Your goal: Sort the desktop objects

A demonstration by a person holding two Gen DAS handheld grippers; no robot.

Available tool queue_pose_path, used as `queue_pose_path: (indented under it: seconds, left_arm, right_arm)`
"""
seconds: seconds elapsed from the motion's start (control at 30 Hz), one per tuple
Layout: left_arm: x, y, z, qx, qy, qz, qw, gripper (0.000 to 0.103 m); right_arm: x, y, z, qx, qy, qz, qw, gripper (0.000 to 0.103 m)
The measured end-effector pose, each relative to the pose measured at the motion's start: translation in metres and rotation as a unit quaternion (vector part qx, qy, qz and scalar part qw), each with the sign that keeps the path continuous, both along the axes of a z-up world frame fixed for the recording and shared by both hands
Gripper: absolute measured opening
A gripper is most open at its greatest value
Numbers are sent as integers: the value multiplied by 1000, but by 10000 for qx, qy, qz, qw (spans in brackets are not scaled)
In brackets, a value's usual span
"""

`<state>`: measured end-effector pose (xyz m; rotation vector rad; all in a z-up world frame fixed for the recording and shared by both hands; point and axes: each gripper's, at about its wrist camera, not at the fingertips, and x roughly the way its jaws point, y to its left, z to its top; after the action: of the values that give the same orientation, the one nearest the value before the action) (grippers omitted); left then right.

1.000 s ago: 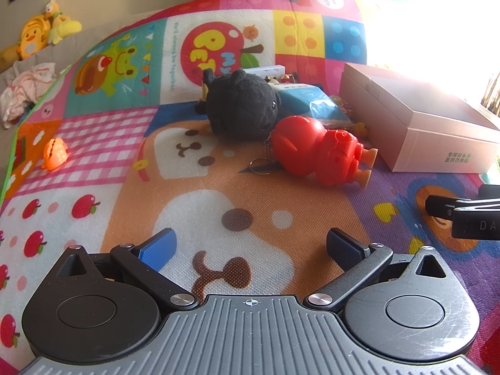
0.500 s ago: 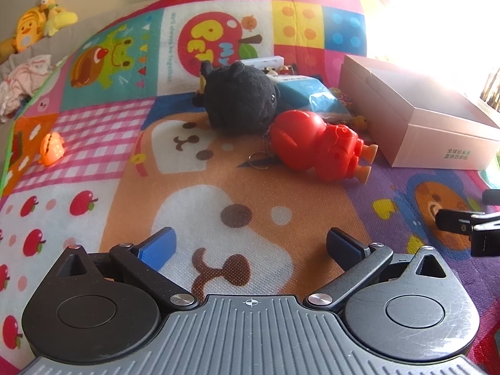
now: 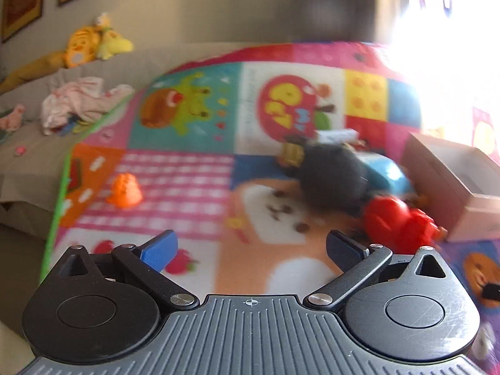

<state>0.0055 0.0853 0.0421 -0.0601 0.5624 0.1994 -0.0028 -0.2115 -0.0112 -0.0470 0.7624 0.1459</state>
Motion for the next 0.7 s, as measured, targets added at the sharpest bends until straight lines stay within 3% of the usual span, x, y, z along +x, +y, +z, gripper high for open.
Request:
queue_pose_path:
  seconds: [0.07,0.17,0.27,0.43,0.5,0.57,0.63,0.7]
  left_arm:
    - [16,36,5,-21,25,412,9991,102]
    - [44,86,2,101,275,925,9953,71]
    - [66,118,-9,-2,469,1069,9932,77]
    - [96,130,-22,204,679,1182,9904,76]
    - [108,131,-30,235,898,1283,9874,65]
    - [115,134,-34,186,940,1325,9865,60]
    - [117,130,-34,273,925,1266,9873,45]
    - [110,121,-28,299,857,1163,9891,42]
  right_arm:
    - [-1,0,0,3,-29,4,10000,103]
    - [-2,-1,0,41,-80,3,10000,103]
    - [-2,-1,1,53,-92,1,9999,103]
    - [-2,-1,1,59,-89,3,9999,103]
    - [-2,-1,1,61,-91,3,9999,103]
    - [-2,-1,2,58,-91,1,9999,103]
    - [-2,-1,2,60,-91,2,9999,103]
    - [-1,-2,2,81,-87,3,9999,103]
